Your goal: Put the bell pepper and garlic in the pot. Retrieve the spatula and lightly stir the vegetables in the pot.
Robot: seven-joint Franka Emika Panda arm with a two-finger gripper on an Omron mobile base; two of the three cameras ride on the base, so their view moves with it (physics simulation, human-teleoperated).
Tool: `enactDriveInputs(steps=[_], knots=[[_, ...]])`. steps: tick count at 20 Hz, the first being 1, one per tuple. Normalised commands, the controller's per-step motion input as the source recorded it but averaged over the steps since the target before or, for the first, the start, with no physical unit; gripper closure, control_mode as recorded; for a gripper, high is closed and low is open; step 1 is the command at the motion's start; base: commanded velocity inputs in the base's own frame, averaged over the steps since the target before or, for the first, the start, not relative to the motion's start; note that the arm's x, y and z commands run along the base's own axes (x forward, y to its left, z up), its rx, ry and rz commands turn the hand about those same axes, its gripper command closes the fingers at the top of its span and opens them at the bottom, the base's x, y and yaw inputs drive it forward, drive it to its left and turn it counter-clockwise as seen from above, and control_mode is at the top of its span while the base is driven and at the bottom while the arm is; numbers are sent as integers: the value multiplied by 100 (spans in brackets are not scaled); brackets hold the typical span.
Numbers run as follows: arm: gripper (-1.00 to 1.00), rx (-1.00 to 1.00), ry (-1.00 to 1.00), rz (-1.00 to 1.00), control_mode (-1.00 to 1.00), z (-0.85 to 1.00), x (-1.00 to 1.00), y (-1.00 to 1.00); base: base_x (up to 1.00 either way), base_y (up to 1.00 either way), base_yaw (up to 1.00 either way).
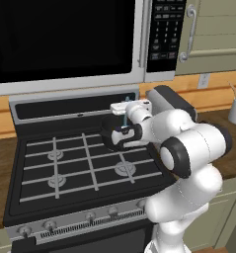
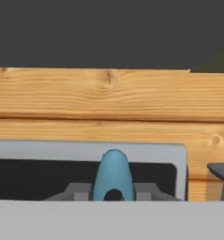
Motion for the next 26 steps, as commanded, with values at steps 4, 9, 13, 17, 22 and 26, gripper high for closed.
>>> enactDriveInputs(steps=[4, 9, 13, 17, 22, 26], knots=[[100, 0, -3, -1, -100, -51, 44, 49, 0, 0, 0], [100, 0, -22, -1, -100, -6, 22, 28, 0, 0, 0], [100, 0, -22, -6, -100, 10, -15, 0, 0, 0, 0], [100, 0, -1, -10, -100, -30, 0, 0, 0, 0, 0], [100, 0, 3, -7, -100, -54, 3, 0, 0, 0, 0], [100, 0, 4, -4, -100, -54, 1, 0, 0, 0, 0]])
